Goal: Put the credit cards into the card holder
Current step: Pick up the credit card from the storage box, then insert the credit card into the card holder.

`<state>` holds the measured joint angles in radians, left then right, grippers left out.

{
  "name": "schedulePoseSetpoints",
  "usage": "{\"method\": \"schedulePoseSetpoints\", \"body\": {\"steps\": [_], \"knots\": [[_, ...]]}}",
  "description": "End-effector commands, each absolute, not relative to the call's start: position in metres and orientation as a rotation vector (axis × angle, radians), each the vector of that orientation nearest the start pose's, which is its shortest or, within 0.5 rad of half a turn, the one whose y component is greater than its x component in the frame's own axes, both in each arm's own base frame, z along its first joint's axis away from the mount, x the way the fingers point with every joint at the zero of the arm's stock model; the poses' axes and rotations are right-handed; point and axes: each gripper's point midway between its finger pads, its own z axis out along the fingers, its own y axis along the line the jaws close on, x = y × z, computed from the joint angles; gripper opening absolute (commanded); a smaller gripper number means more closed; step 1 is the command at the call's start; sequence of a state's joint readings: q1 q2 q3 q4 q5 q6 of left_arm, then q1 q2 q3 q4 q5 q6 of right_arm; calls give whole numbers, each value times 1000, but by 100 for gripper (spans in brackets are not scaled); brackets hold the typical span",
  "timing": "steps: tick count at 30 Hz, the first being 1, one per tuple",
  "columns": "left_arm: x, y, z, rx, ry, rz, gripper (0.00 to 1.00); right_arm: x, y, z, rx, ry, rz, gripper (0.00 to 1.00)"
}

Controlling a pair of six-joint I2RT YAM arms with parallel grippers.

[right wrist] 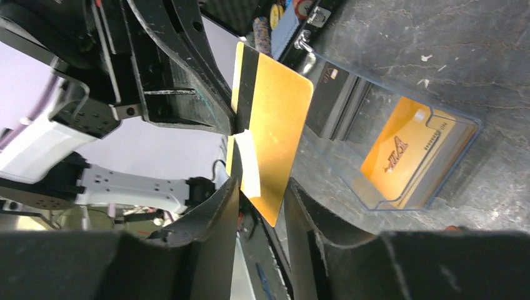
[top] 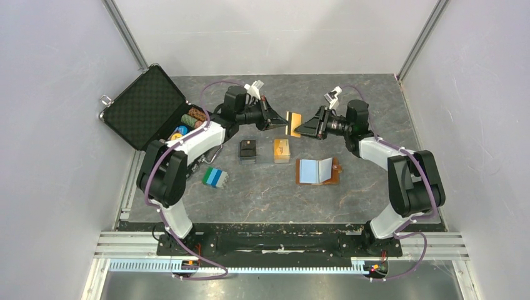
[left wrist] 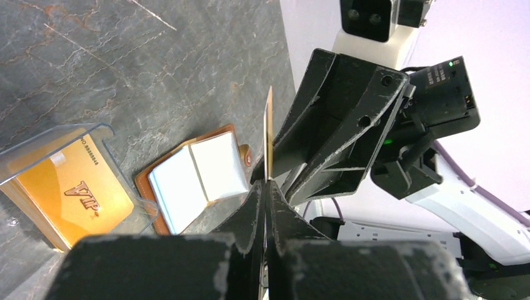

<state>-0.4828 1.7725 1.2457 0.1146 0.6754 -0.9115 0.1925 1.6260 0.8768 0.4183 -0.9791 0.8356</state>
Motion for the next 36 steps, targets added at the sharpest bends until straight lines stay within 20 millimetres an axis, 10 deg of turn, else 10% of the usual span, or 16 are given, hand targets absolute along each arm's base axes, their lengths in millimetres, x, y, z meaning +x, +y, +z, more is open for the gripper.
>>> {"method": "schedulePoseSetpoints", "body": {"steps": [1,5,12,24,36], "knots": [[355,-345,234,61,2144,-1603,2,342,239,223,-151,1914,1691,29],[352,-344,230,65,2157,-1601,2,342,237,215,-133,1933,1681,0],[347,-342,208,70,2244,-1532,34,347,224,191,-145,2053,1506,0],[333,-376,133,189,2570,-1232,35,304,166,89,-78,2510,1020,0],[316,-397,83,415,2760,-1023,29,260,136,58,52,2602,996,0]]}}
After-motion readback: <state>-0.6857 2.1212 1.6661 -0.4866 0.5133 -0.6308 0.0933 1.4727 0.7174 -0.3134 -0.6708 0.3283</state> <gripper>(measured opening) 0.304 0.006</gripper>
